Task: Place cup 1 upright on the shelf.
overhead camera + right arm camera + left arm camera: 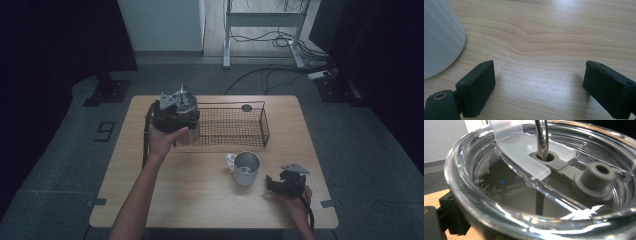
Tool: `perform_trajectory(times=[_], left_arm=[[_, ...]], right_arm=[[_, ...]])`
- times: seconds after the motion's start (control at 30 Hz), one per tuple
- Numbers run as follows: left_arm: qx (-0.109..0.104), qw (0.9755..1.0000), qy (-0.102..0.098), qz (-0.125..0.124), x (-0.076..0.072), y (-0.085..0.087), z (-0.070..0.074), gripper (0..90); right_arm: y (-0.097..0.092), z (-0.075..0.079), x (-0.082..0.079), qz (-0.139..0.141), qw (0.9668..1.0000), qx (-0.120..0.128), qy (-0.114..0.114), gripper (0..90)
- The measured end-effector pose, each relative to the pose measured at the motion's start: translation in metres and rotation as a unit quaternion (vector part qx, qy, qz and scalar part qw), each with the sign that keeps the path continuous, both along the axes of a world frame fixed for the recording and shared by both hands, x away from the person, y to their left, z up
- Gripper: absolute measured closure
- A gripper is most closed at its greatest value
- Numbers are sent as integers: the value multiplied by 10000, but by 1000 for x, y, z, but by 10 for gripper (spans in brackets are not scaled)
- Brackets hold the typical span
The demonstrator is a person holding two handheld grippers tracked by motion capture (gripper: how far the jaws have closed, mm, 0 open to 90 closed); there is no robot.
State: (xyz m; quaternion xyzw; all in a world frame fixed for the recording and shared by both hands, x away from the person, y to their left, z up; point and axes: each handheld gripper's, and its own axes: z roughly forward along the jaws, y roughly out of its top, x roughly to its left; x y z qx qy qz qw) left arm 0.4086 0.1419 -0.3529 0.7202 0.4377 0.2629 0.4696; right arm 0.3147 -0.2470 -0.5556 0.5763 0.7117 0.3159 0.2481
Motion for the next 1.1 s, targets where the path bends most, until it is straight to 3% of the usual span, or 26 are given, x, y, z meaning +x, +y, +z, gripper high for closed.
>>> perform_trajectory(times=[1.1], left_arm=[[19, 9998, 134, 123, 20, -2, -3, 38]], right_arm=[[0, 0, 0, 10, 10000, -5, -4, 111]])
